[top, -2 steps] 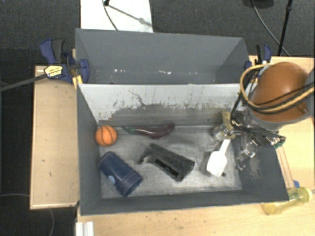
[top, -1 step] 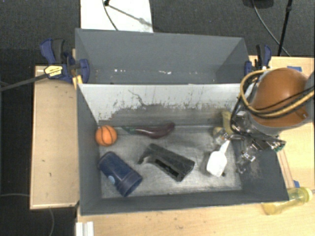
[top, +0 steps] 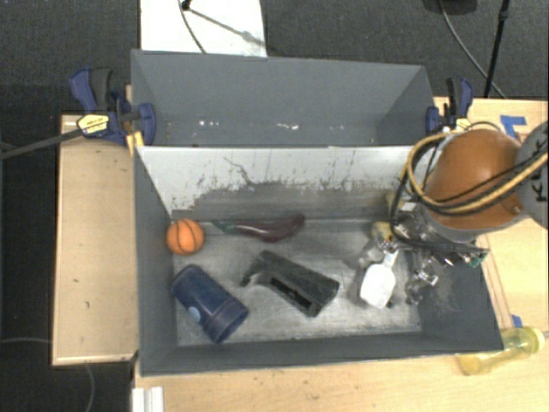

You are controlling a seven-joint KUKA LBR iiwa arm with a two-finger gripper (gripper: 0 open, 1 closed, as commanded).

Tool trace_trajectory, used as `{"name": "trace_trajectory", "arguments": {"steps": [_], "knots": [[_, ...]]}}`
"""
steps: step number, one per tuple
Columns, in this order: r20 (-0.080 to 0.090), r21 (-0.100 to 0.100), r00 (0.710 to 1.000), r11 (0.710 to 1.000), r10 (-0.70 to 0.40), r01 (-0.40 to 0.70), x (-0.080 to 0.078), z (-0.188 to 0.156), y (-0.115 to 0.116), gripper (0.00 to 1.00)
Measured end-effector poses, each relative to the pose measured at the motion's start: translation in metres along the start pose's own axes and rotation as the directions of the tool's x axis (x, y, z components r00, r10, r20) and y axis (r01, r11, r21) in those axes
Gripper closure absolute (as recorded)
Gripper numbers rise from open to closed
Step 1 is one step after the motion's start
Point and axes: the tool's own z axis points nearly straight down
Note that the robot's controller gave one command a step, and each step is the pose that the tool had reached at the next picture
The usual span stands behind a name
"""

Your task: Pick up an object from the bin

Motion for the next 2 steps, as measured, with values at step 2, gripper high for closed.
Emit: {"name": "trace_trajectory", "arguments": {"steps": [2], "knots": [[0.003,0.002,0.973,0.973,-0.233,0.233,0.0046,0.023,0.002,1.0]]}}
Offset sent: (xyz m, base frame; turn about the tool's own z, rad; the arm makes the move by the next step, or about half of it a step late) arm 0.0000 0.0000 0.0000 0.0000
